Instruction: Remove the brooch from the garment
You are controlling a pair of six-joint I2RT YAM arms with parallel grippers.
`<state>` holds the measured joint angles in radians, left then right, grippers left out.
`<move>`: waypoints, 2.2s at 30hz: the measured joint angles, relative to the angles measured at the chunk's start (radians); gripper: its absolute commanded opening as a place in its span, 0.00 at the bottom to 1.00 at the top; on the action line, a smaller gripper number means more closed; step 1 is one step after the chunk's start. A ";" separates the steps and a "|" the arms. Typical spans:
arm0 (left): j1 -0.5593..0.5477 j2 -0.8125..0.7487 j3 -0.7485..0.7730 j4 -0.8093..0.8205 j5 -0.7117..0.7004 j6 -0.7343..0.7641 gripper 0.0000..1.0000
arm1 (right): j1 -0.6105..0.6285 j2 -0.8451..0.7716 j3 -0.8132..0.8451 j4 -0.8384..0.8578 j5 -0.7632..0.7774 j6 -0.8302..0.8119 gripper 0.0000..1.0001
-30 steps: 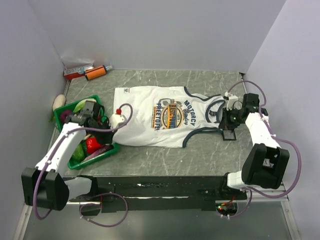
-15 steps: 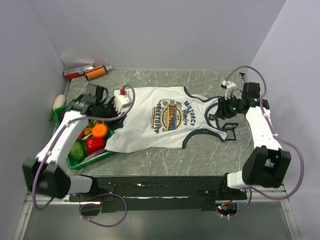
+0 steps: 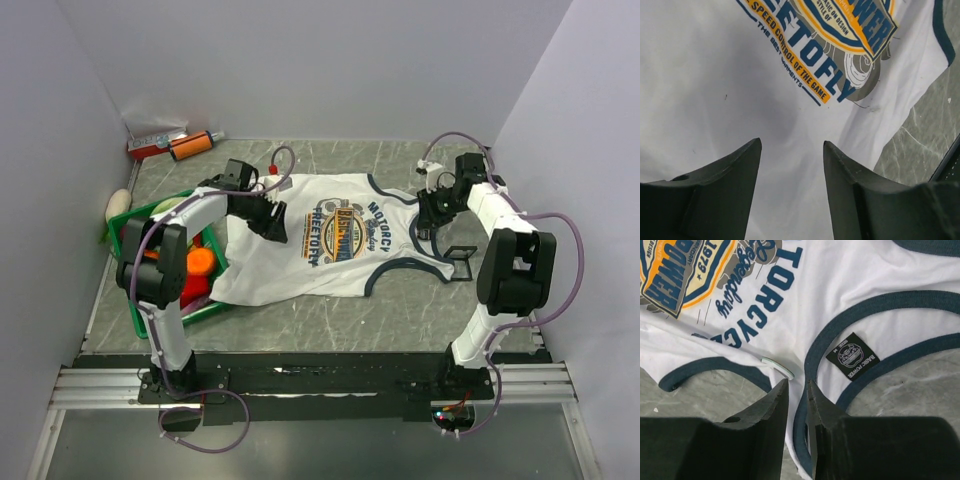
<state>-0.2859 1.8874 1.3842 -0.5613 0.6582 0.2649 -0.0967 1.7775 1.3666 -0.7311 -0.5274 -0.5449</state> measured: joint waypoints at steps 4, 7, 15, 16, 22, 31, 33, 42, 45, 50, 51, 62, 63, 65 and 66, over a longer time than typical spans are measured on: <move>0.000 0.030 -0.029 0.059 -0.005 -0.050 0.57 | 0.018 0.000 0.001 0.000 0.011 -0.008 0.29; 0.000 0.043 -0.034 0.076 -0.043 -0.071 0.60 | 0.042 0.000 -0.014 0.005 0.014 -0.004 0.30; 0.063 -0.116 -0.227 -0.017 -0.160 0.084 0.63 | 0.069 0.026 -0.021 0.006 0.012 0.034 0.32; 0.093 -0.150 -0.259 -0.039 -0.171 0.106 0.63 | 0.071 0.027 -0.021 0.005 0.014 0.038 0.32; 0.322 -0.334 -0.391 -0.151 -0.214 0.215 0.64 | 0.086 0.024 -0.028 0.001 0.015 0.039 0.33; 0.378 -0.502 -0.481 -0.294 -0.207 0.362 0.66 | 0.088 0.021 -0.068 -0.005 0.047 0.039 0.32; 0.297 -0.455 -0.405 -0.296 -0.187 0.331 0.66 | 0.088 0.023 -0.062 -0.006 0.053 0.038 0.31; 0.058 -0.044 -0.011 -0.087 -0.053 0.099 0.61 | 0.088 0.074 0.006 -0.010 0.074 0.019 0.30; 0.064 0.120 0.066 -0.029 -0.063 0.021 0.61 | 0.100 0.074 -0.003 -0.008 0.076 0.019 0.27; 0.087 0.191 0.104 0.015 -0.085 -0.051 0.60 | 0.149 0.049 -0.097 -0.006 0.080 0.011 0.23; 0.092 0.191 0.102 0.023 -0.095 -0.057 0.61 | 0.167 0.032 -0.131 -0.011 0.082 0.011 0.23; 0.316 0.061 -0.080 0.055 -0.152 -0.088 0.60 | 0.271 -0.089 -0.192 -0.164 0.043 0.058 0.21; 0.346 0.048 -0.090 0.047 -0.163 -0.082 0.60 | 0.266 -0.094 -0.174 -0.169 0.031 0.053 0.21; 0.382 0.028 -0.103 0.036 -0.171 -0.071 0.61 | 0.261 -0.108 -0.140 -0.166 0.018 0.045 0.23; 0.386 0.014 -0.105 0.031 -0.169 -0.068 0.61 | 0.259 -0.113 -0.121 -0.160 0.014 0.039 0.23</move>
<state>0.1001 1.9011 1.2789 -0.5304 0.4892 0.1974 0.1627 1.6646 1.2457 -0.8909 -0.5137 -0.5056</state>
